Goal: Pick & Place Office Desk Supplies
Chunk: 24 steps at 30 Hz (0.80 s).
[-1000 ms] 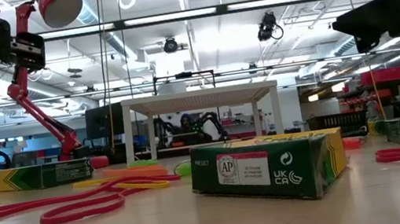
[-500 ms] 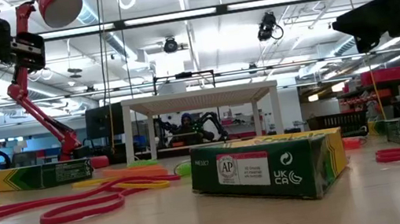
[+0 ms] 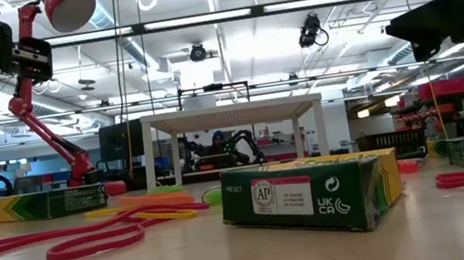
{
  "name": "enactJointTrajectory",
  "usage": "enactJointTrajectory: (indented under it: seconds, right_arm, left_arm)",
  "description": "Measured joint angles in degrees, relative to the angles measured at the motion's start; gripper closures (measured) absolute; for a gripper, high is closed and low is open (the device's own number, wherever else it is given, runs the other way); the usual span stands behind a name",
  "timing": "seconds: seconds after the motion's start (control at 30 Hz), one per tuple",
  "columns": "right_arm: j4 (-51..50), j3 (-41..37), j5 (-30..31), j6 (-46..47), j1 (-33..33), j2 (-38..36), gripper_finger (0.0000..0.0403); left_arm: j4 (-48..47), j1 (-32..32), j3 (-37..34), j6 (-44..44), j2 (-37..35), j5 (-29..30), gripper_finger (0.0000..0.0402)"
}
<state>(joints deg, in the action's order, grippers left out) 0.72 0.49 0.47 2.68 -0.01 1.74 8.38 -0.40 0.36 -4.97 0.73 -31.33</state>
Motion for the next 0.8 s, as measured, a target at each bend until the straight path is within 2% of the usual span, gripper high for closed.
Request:
enactJointTrajectory:
  seconds: [0.07,0.2,0.37,0.63,0.8]
  right_arm:
    - [0.02,0.0,0.0,0.0,-0.01,0.02,0.0331]
    - [0.0,0.02,0.0,0.0,-0.02,0.02,0.0331]
    - [0.0,0.01,0.0,0.0,-0.01,0.02,0.0331]
    - [0.05,0.0,0.66,-0.71,-0.01,0.01,0.0331]
    - [2.38,0.0,1.42,0.47,0.0,0.02,0.0331]
  left_arm:
    - [0.01,0.0,-0.01,0.83,-0.02,0.1,0.0344]
    - [0.69,0.02,-0.01,9.56,0.0,4.66,0.0344]
    - [1.06,0.02,-0.02,9.87,0.0,7.56,0.0344]
    - [5.38,0.02,-0.02,0.75,-0.02,8.57,0.0344]
    - [5.11,0.02,-0.02,-8.38,0.0,13.09,0.0344]
